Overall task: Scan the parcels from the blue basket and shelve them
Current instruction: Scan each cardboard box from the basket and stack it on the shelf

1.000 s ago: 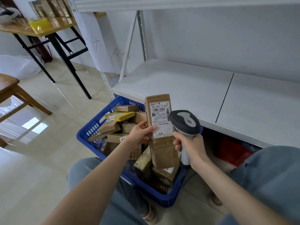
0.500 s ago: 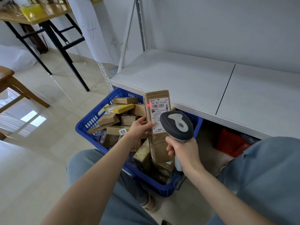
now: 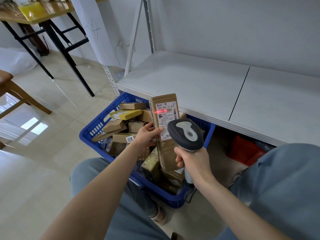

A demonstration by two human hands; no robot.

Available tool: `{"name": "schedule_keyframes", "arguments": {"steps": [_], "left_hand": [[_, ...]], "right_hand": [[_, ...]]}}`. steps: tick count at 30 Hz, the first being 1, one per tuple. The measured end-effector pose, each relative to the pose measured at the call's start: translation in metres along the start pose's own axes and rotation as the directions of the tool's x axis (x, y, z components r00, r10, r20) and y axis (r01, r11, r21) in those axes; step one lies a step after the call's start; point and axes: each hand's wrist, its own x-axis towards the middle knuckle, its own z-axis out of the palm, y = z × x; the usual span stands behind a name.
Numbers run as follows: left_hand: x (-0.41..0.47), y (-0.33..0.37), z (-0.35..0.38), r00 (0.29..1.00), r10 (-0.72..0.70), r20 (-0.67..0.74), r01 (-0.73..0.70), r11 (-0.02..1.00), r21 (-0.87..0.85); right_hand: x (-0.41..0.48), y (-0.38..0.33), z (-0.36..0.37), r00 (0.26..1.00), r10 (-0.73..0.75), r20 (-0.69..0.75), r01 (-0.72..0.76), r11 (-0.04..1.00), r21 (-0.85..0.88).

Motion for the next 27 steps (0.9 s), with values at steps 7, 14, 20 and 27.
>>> {"name": "schedule_keyframes", "arguments": {"steps": [7,14,20,27], "left_hand": [[0.001,0.003,0.001,1.0,-0.001,0.012,0.001,1.0,-0.02],[0.001,0.011,0.001,1.0,0.03,-0.003,-0.03,0.999,-0.018],[-0.005,0.018,-0.002,0.998,0.053,0.014,-0.053,0.998,-0.038],[-0.021,0.052,-0.017,0.997,0.073,0.004,-0.072,0.997,-0.038]], "right_hand": [[0.0,-0.002,-0.001,1.0,0.005,-0.002,-0.005,1.0,0.009],[0.001,-0.008,-0.001,1.0,-0.019,0.007,0.019,1.0,-0.002],[-0.001,-0.009,0.0,0.998,-0.052,0.025,0.052,0.999,0.008],[0.017,-0.032,-0.015,1.0,-0.028,0.0,0.027,0.982,0.187]]}}
